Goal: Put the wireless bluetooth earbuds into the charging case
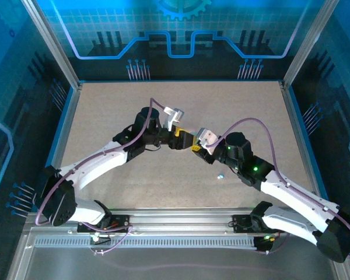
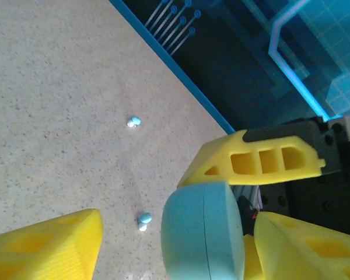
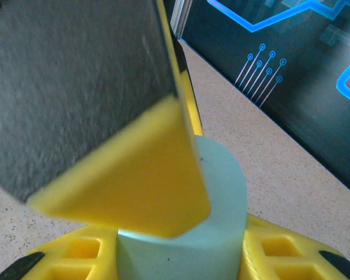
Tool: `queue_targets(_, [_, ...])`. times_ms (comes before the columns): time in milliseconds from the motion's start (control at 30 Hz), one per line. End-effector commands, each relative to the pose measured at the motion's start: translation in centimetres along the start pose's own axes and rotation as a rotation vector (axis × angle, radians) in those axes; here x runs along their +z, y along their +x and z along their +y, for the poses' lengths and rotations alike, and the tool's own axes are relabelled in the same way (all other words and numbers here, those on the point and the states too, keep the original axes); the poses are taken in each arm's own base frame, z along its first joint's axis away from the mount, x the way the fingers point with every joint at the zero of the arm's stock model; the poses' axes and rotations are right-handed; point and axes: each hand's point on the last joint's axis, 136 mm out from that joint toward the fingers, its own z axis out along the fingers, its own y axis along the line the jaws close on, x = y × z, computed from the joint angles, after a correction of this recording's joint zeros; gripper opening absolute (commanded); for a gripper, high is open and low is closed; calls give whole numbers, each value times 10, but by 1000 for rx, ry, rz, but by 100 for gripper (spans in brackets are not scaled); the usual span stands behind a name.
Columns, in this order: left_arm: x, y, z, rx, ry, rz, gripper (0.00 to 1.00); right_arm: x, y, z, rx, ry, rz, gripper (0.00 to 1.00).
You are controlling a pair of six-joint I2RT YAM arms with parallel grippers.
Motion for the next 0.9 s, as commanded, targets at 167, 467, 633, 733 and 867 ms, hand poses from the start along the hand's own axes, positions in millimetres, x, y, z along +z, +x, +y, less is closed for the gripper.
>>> queue_targets(167, [6,-13,-21,-21,93,8,41,-10,-21,-11,-25,42,-72,44])
queue_targets(467, [4,-26,-26,-89,98,-19,20,-24,-13,-24,-83,138,-85,58])
queue_targets(633, [4,-27,-29,-107,114,-17,20,-33,-14,-28,-78,139,-120,58])
queue_targets(733, [3,-29,-32,-112,123,-20,20,-31,-14,-30,-69,142,-118,58])
queue_targets(867, [2,-30,-35,-111,136,-23,20,-29,-17,-29,-52,130,-129,57])
